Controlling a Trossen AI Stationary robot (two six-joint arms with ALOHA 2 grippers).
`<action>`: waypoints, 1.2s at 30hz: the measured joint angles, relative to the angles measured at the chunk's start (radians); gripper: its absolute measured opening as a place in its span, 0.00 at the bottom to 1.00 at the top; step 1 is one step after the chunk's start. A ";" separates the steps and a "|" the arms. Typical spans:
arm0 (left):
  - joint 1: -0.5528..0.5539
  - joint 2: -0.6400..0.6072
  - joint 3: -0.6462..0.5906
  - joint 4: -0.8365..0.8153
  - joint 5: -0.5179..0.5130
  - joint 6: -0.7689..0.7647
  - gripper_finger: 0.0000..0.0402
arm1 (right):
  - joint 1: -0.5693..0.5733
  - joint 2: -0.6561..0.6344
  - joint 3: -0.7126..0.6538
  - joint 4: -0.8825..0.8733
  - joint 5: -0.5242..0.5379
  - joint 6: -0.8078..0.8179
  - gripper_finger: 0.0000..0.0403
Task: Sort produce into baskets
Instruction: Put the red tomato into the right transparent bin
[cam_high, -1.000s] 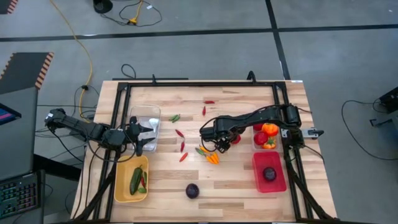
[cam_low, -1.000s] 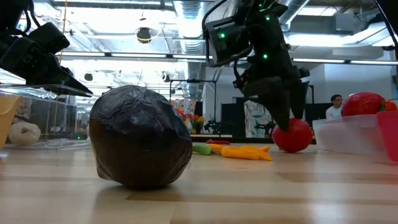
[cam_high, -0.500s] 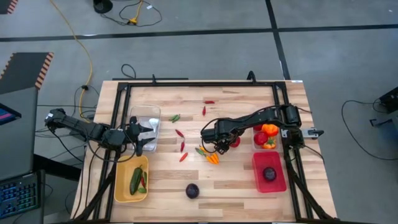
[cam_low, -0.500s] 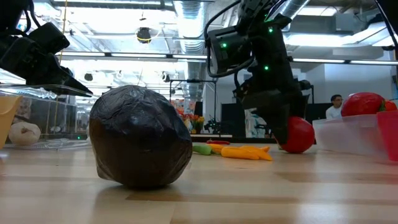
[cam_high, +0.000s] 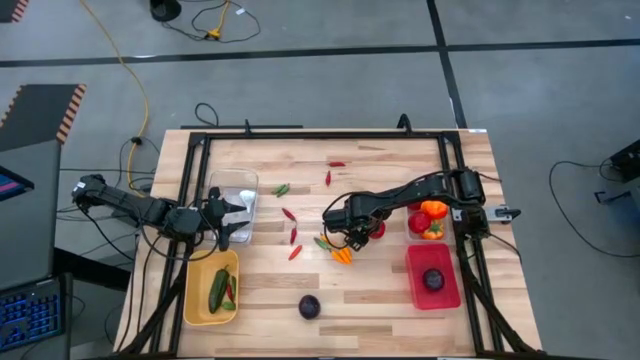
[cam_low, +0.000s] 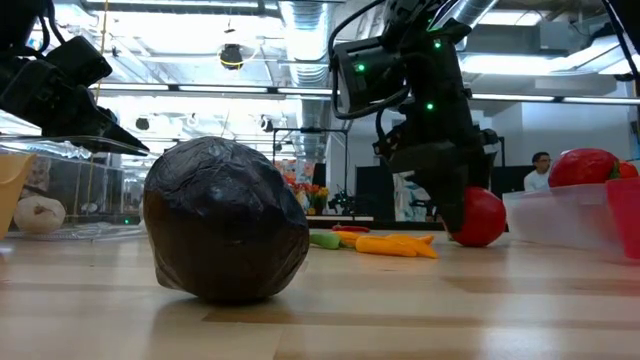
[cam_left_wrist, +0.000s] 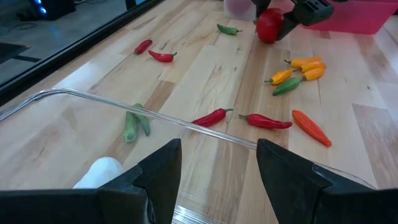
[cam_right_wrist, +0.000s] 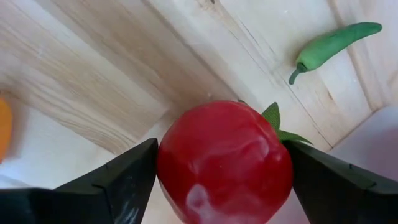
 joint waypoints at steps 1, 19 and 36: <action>0.000 0.000 0.000 0.000 0.000 0.000 0.49 | -0.001 0.000 0.000 -0.004 -0.001 0.000 0.88; 0.000 0.000 0.000 0.000 0.000 0.000 0.49 | -0.002 -0.031 0.067 -0.118 -0.030 -0.055 0.83; 0.000 0.000 0.000 0.000 0.027 0.000 0.49 | -0.047 -0.329 0.074 -0.326 0.086 -0.079 0.82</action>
